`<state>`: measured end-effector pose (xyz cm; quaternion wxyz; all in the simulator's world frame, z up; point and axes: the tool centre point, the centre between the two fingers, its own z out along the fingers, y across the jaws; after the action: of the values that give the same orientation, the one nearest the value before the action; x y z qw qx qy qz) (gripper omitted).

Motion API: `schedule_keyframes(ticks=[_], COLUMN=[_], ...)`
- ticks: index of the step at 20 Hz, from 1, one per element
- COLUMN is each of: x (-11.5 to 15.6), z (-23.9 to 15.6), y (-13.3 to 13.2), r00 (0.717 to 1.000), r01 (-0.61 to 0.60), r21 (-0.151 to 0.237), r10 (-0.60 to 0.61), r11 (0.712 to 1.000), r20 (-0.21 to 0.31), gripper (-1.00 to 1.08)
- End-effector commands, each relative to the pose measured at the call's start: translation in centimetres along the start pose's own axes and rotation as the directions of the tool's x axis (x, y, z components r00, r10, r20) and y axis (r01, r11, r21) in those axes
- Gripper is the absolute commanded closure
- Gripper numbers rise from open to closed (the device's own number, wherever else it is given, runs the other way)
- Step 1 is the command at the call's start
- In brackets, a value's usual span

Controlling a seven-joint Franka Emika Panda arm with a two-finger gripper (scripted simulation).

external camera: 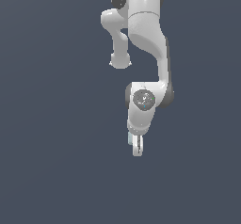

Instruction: Pick up the object and move it to a goal position.

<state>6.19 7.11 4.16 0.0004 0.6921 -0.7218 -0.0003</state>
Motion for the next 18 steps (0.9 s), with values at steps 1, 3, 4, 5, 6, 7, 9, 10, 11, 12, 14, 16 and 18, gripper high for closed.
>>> schedule_keyframes(ticks=[1,3,4,5,6,7,9,10,11,12,14,16,18], x=[-0.02,-0.02,-0.02,-0.02,-0.02,-0.02,-0.02,-0.02,-0.03,-0.06,-0.17,-0.38,-0.66], z=[0.01,0.01,0.01,0.01,0.01,0.01,0.01,0.0,-0.01,-0.03,-0.13,-0.29,-0.52], y=[-0.05,-0.05,-0.05,-0.05,-0.05,-0.05,-0.05,-0.04,-0.03,0.02,0.19,0.47,0.88], r00=[1.0,1.0,1.0,1.0,1.0,1.0,1.0,1.0,1.0,1.0,1.0,1.0,1.0], r01=[0.0,0.0,0.0,0.0,0.0,0.0,0.0,0.0,0.0,0.0,0.0,0.0,0.0], r21=[0.001,0.001,0.001,0.001,0.001,0.001,0.001,0.001,0.001,0.001,0.001,0.001,0.001], r10=[0.0,0.0,0.0,0.0,0.0,0.0,0.0,0.0,0.0,0.0,0.0,0.0,0.0], r11=[1.0,1.0,1.0,1.0,1.0,1.0,1.0,1.0,1.0,1.0,1.0,1.0,1.0], r20=[0.0,0.0,0.0,0.0,0.0,0.0,0.0,0.0,0.0,0.0,0.0,0.0,0.0], gripper=[1.08,1.08,1.08,1.08,1.08,1.08,1.08,1.08,1.08,1.08,1.08,1.08,1.08])
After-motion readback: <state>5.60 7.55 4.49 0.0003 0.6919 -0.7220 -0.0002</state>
